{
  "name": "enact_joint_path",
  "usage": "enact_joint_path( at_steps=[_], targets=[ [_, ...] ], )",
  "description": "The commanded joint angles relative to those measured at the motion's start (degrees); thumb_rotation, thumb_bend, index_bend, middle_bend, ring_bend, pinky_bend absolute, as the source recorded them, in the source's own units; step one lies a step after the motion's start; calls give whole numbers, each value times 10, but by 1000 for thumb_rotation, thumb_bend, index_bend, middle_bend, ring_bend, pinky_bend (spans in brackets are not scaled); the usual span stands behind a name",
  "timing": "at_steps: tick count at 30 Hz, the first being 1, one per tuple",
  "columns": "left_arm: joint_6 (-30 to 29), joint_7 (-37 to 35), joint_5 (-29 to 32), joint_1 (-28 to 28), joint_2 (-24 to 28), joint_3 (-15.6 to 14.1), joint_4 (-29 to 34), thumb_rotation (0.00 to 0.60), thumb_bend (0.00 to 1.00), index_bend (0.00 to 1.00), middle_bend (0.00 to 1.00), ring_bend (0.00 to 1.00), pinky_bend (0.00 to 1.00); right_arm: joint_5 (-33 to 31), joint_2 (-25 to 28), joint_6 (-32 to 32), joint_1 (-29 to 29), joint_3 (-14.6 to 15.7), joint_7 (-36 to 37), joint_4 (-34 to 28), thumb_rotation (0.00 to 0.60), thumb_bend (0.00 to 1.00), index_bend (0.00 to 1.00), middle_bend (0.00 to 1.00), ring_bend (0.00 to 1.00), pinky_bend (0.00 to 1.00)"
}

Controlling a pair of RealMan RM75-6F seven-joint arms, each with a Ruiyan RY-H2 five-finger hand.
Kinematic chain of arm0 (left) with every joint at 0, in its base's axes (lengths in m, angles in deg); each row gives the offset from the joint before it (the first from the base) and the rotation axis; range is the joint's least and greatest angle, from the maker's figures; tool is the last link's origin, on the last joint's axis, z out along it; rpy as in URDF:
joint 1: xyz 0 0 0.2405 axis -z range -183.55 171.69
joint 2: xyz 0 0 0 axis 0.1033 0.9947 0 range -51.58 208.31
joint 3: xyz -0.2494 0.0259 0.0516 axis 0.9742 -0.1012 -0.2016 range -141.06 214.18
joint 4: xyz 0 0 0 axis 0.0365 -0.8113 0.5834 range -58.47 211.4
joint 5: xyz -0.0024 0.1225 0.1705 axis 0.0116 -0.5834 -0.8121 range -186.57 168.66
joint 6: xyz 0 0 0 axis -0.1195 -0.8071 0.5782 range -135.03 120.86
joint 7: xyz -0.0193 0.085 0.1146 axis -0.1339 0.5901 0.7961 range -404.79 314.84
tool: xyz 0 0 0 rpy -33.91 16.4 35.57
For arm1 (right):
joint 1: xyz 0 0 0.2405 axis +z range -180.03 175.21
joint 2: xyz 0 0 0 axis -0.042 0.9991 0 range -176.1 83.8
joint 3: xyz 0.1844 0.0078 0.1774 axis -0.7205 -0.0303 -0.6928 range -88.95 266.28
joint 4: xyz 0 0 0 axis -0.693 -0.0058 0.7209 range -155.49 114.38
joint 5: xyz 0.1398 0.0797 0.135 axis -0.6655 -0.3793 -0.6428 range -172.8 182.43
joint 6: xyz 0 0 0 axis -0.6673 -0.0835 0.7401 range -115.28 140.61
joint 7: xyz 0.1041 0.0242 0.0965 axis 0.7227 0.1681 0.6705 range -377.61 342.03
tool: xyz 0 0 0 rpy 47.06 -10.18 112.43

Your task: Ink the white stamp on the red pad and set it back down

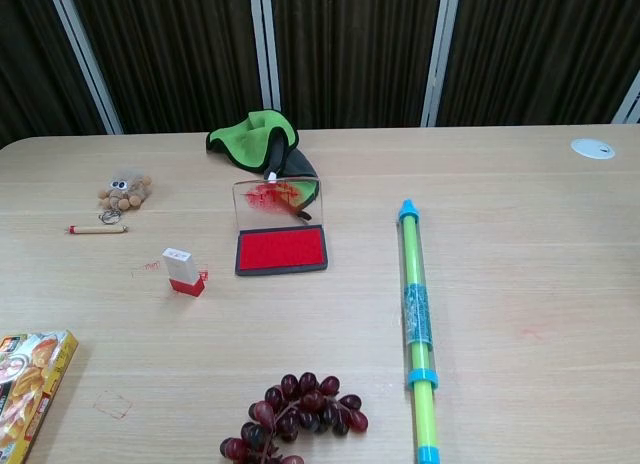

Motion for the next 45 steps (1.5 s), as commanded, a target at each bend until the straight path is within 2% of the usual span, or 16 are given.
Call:
enact_joint_path(
  at_steps=[1, 5, 7, 8, 10, 12, 14, 19, 24, 26, 29, 32, 37, 45],
  targets=[
    [1, 1, 1, 0, -1, 0, -2, 600, 0, 0, 0, 0, 0, -1, 0, -1, 0, 0, 0, -1, 600, 0, 0, 0, 0, 0],
    [7, 1, -5, 7, -10, 1, -14, 600, 0, 0, 0, 17, 1, -2, -1, -5, 2, 0, 3, 0, 600, 0, 0, 0, 0, 0],
    [16, -4, -5, 16, -22, 6, -23, 600, 0, 0, 0, 189, 166, -5, -1, -8, 3, -1, 5, 1, 600, 0, 0, 0, 0, 0],
    [31, -7, 1, 26, -31, 11, -29, 600, 0, 0, 0, 346, 335, -7, -1, -10, 5, -2, 5, 2, 600, 0, 0, 0, 0, 0],
    [58, 0, 14, 48, -53, 24, -44, 600, 0, 0, 0, 556, 614, -10, -3, -15, 7, -3, 3, 3, 600, 0, 0, 0, 0, 0],
    [94, 7, 33, 76, -83, 40, -61, 600, 0, 0, 0, 672, 749, -13, -6, -21, 10, -3, -1, 6, 600, 0, 0, 0, 0, 0],
    [153, 16, 63, 115, -116, 57, -76, 600, 0, 0, 0, 715, 786, -19, -8, -29, 13, -4, -6, 12, 600, 0, 0, 0, 0, 0],
    [259, 22, 118, 186, -180, 79, -109, 600, 40, 0, 0, 750, 814, -32, -12, -32, 14, -9, -12, 16, 600, 0, 0, 0, 0, 0],
    [329, -10, 128, 244, -232, 89, -161, 600, 117, 30, 2, 775, 835, -45, -15, -35, 13, -11, -22, 22, 600, 0, 0, 0, 0, 0],
    [341, -32, 120, 260, -246, 90, -182, 600, 158, 77, 22, 786, 844, -51, -15, -35, 12, -12, -26, 23, 600, 0, 0, 0, 0, 0],
    [349, -69, 108, 274, -257, 89, -203, 600, 223, 160, 104, 799, 854, -56, -16, -33, 10, -12, -30, 24, 600, 0, 0, 0, 0, 0],
    [357, -94, 100, 286, -265, 84, -229, 600, 239, 223, 177, 801, 857, -60, -17, -33, 8, -12, -36, 26, 600, 0, 0, 0, 0, 0],
    [366, -115, 95, 297, -272, 75, -250, 600, 267, 279, 240, 802, 857, -68, -19, -37, 6, -11, -40, 30, 600, 0, 0, 0, 0, 0],
    [368, -129, 86, 311, -286, 61, -262, 600, 280, 320, 286, 801, 857, -75, -19, -37, 6, -14, -40, 30, 600, 0, 0, 0, 0, 0]
  ],
)
